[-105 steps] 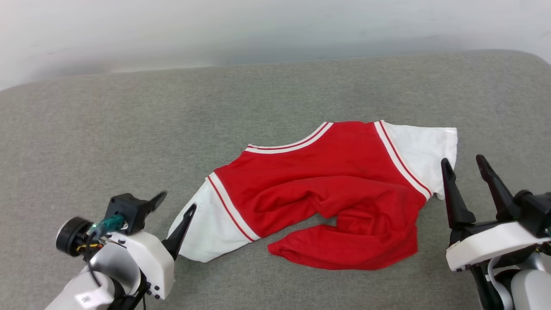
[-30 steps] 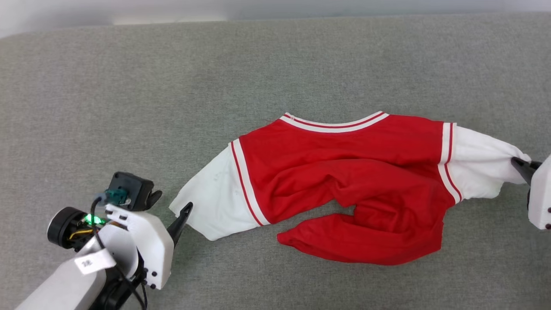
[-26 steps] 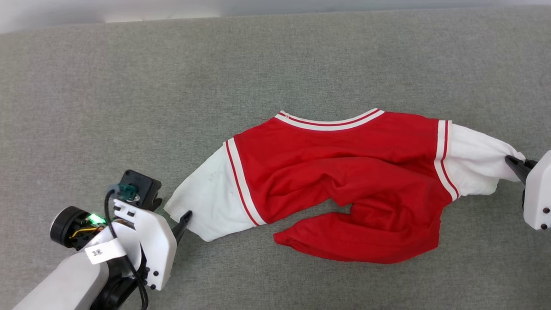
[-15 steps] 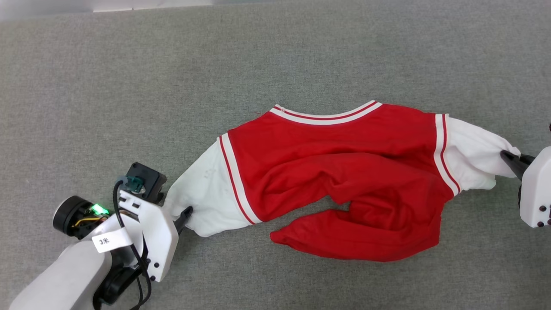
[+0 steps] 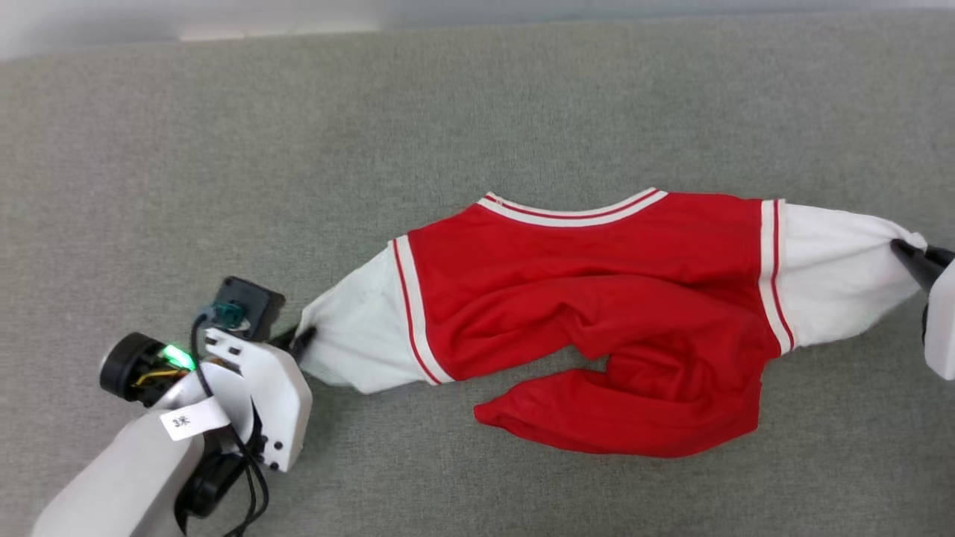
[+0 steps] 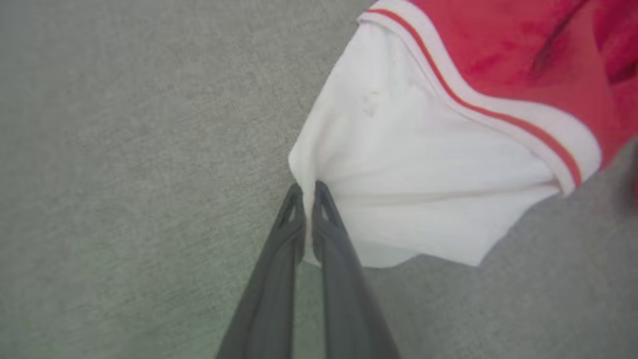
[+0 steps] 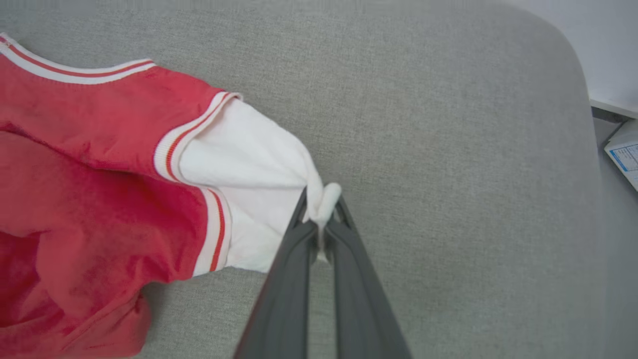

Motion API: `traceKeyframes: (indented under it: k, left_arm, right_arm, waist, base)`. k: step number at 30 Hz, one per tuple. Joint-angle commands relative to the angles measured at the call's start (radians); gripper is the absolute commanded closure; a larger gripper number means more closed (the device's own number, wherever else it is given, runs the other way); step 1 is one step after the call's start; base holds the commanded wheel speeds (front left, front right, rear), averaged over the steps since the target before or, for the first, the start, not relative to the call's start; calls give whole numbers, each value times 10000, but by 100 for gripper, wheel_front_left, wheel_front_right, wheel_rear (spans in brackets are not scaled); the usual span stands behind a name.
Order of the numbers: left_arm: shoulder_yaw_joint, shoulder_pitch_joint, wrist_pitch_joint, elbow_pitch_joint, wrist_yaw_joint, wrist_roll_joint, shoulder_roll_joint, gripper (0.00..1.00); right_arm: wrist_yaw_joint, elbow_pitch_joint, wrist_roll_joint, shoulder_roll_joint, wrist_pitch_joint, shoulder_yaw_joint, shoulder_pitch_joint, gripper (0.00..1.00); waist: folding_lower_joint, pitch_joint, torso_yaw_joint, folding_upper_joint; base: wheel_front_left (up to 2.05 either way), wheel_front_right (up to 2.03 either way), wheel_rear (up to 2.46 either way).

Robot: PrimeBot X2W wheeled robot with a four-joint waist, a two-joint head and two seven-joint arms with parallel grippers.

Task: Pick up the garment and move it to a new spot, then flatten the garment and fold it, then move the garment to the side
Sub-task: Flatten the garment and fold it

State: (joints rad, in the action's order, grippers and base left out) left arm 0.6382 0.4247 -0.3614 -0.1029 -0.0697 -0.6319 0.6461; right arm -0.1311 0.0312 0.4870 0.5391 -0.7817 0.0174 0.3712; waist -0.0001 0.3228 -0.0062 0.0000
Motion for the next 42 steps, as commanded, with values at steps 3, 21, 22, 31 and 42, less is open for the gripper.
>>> traceKeyframes:
  k: [3, 21, 22, 31, 42]
  left_arm:
    - [-335, -108, 663, 401, -211, 141, 144, 100]
    - [-2612, -1, 2600, 4133, -1528, 737, 1769, 100]
    - [-2749, 35, 2676, 4281, -1558, 825, 1929, 100]
    - [-3995, 619, 3019, 5167, -1799, 782, 2667, 100]
    - [-4972, 2140, 2867, 5282, -1687, 105, 2864, 100]
  right_arm:
    - [7, 133, 53, 208, 200, -84, 213, 100]
    - [7, 1367, -479, 741, 1939, 19, 1476, 100]
    - [7, 1476, -521, 777, 2034, 9, 1575, 100]
    - [7, 2047, -834, 605, 2739, -68, 2743, 100]
    - [7, 1557, -716, 43, 3312, -252, 4271, 100]
  waist:
    - [1, -639, 95, 0]
    - [1, -2408, -88, 0]
    - [1, -2457, -108, 0]
    - [1, -2636, -281, 0]
    - [1, -1734, -387, 0]
  base:
    - [0, 0, 0]
    - [0, 0, 0]
    - [0, 0, 0]
    - [0, 0, 0]
    - [0, 0, 0]
